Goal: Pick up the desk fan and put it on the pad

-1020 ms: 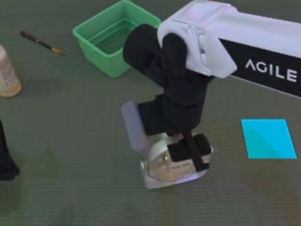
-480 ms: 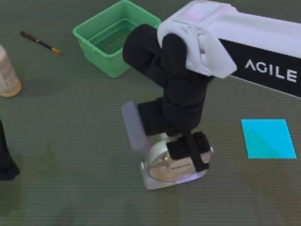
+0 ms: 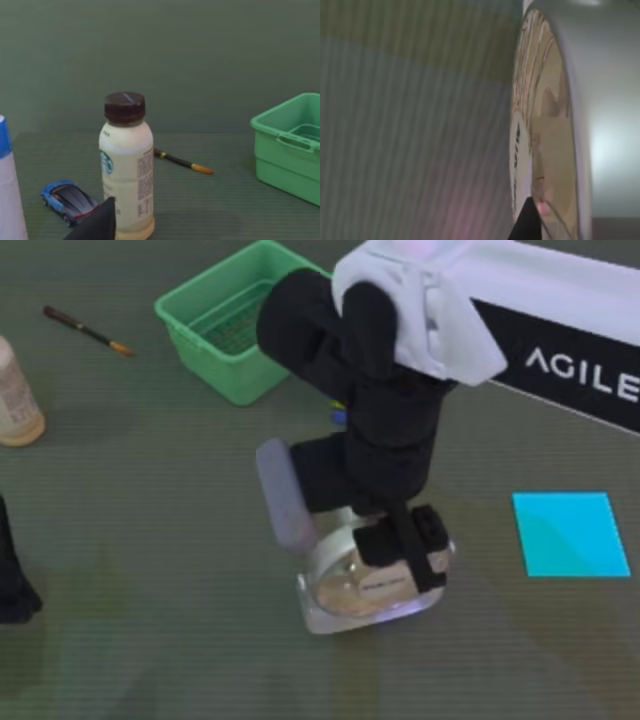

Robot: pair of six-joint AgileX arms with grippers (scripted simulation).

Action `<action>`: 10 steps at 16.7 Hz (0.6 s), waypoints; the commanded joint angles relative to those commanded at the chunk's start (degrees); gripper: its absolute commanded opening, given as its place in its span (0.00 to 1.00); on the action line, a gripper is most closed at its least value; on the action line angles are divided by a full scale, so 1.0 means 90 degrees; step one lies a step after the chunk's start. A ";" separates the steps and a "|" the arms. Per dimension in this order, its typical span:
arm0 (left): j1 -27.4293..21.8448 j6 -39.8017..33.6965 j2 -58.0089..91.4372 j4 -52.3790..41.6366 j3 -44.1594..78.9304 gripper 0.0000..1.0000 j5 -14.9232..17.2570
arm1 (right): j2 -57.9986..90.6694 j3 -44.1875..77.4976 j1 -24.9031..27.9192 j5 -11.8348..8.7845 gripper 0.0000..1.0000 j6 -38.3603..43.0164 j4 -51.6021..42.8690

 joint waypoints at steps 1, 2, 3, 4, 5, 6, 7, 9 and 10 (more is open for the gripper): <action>0.0000 0.0000 0.0000 0.0000 0.0000 1.00 0.0000 | 0.0014 0.0249 0.0019 0.0000 0.00 -0.0012 -0.0222; 0.0000 0.0000 0.0000 0.0000 0.0000 1.00 0.0000 | 0.0022 0.0487 0.0037 0.0000 0.00 -0.0023 -0.0453; 0.0000 0.0000 0.0000 0.0000 0.0000 1.00 0.0000 | 0.0025 0.0676 0.0045 0.0000 0.00 -0.0024 -0.0643; 0.0000 0.0000 0.0000 0.0000 0.0000 1.00 0.0000 | 0.0024 0.0799 0.0043 0.0000 0.00 -0.0018 -0.0766; 0.0000 0.0000 0.0000 0.0000 0.0000 1.00 0.0000 | 0.0022 0.0854 0.0040 0.0001 0.00 -0.0012 -0.0821; 0.0000 0.0000 0.0000 0.0000 0.0000 1.00 0.0000 | 0.0022 0.0857 0.0039 0.0001 0.00 -0.0011 -0.0824; 0.0000 0.0000 0.0000 0.0000 0.0000 1.00 0.0000 | 0.0022 0.0857 0.0039 0.0001 0.00 -0.0011 -0.0824; 0.0000 0.0000 0.0000 0.0000 0.0000 1.00 0.0000 | 0.0007 0.0832 0.0005 0.0000 0.00 -0.0012 -0.0807; 0.0000 0.0000 0.0000 0.0000 0.0000 1.00 0.0000 | -0.0024 0.0787 -0.0076 -0.0001 0.00 -0.0063 -0.0796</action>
